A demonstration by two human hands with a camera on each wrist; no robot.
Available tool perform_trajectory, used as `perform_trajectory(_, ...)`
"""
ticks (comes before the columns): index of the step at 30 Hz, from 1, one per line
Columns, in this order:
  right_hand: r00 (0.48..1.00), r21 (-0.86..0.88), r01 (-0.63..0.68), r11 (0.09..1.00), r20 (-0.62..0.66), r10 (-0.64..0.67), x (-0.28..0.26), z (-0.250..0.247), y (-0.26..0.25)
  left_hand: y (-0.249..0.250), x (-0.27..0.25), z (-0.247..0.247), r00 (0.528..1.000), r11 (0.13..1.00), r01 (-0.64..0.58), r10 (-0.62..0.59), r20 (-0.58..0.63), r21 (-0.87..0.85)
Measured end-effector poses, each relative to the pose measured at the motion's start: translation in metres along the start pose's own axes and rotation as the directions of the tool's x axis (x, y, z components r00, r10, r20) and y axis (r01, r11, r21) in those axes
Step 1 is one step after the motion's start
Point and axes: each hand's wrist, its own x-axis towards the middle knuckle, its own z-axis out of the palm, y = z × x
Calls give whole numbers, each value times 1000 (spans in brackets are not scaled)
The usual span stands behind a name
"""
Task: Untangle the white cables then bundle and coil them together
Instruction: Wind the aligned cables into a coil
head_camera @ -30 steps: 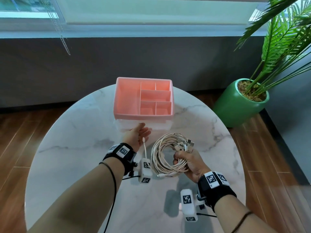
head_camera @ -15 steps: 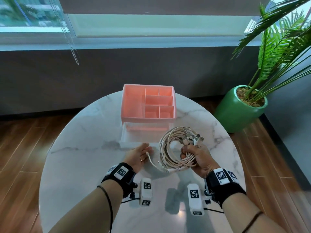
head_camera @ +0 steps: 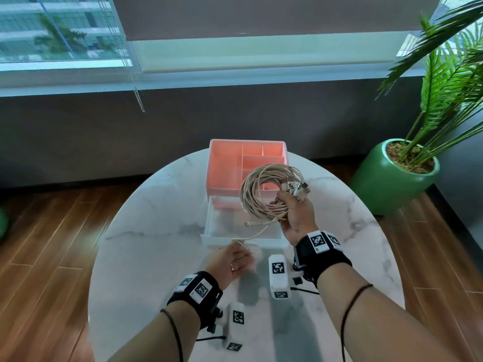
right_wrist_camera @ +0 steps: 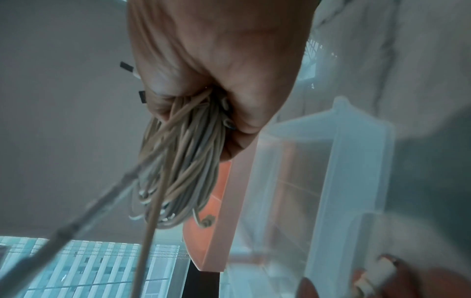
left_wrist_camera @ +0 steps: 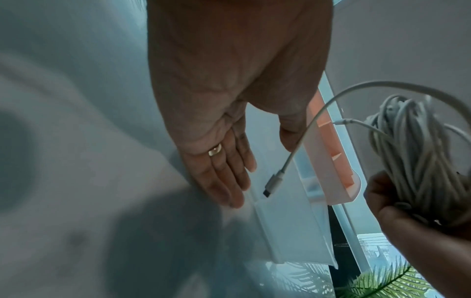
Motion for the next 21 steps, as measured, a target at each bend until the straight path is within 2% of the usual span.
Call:
perform_trajectory(4,1000,7,-10,1000,-21,10,15,11,22,10,-10,-17,995,997,53,-47,83,-61)
perform_trajectory(6,1000,12,-26,1000,-3,26,21,10,32,19,-16,-24,996,995,53,-47,74,-82)
perform_trajectory(8,999,-3,-39,999,22,39,25,6,40,33,-23,-29,999,998,6,-3,43,-68)
perform_trajectory(12,998,-89,-19,996,60,24,27,-5,49,70,-34,-34,984,985,-170,169,47,8)
perform_trajectory(16,997,-144,16,989,74,-6,29,-7,50,98,-25,-20,921,910,-388,384,60,142)
perform_trajectory(18,996,-160,23,987,85,-9,29,-7,50,108,-18,-8,889,866,-452,457,28,215)
perform_trajectory(21,993,-231,-29,973,108,55,30,-9,47,118,-1,6,801,770,-547,596,-62,328)
